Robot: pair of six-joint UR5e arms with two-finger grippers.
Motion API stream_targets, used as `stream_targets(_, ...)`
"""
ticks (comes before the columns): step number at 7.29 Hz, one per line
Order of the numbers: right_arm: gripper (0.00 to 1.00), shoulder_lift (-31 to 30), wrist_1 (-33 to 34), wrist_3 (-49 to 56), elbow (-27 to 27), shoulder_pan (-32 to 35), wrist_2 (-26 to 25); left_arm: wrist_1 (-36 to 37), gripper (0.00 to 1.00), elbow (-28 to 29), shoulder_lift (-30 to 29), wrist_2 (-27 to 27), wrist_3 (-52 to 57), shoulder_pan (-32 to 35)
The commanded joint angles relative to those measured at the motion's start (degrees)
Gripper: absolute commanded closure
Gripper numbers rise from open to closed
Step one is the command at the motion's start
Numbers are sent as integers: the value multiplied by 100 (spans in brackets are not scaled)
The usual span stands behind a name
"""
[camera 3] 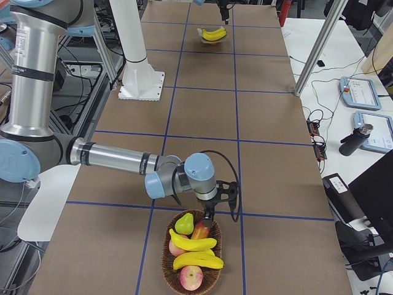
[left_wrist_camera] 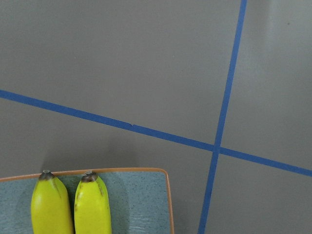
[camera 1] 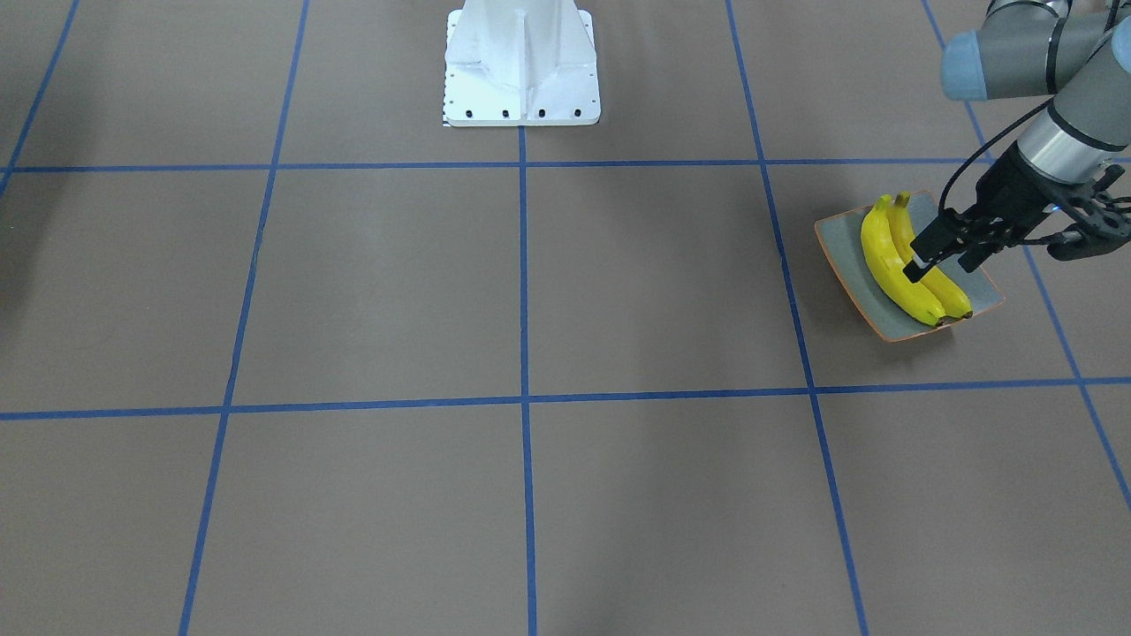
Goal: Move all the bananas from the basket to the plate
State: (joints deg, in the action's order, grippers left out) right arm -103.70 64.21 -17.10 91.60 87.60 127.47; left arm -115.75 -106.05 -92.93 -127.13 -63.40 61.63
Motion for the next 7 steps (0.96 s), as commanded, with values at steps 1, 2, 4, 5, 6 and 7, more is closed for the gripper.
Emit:
stream_targets(1,0,-396,283,476,-124,73,-12,0,0,5,-15,22,3,-11)
stream_targets(2,0,-223,738,966,-238,212,-12,0,0,5,-41,22,3,-11)
stream_targets(4,0,-186,795,1033,-484,214,-12,0,0,-38,-33,30,3,-2)
stream_targets(5,0,-168,786,1033,-581,214,-12,0,0,-39,-33,31,3,-2)
stream_targets(6,3,-168,786,1024,-625,214,-12,0,0,-39,-33,31,3,-2)
stream_targets(7,15,-160,786,1024,-669,214,-29,0,0,-47,-41,22,-6,6)
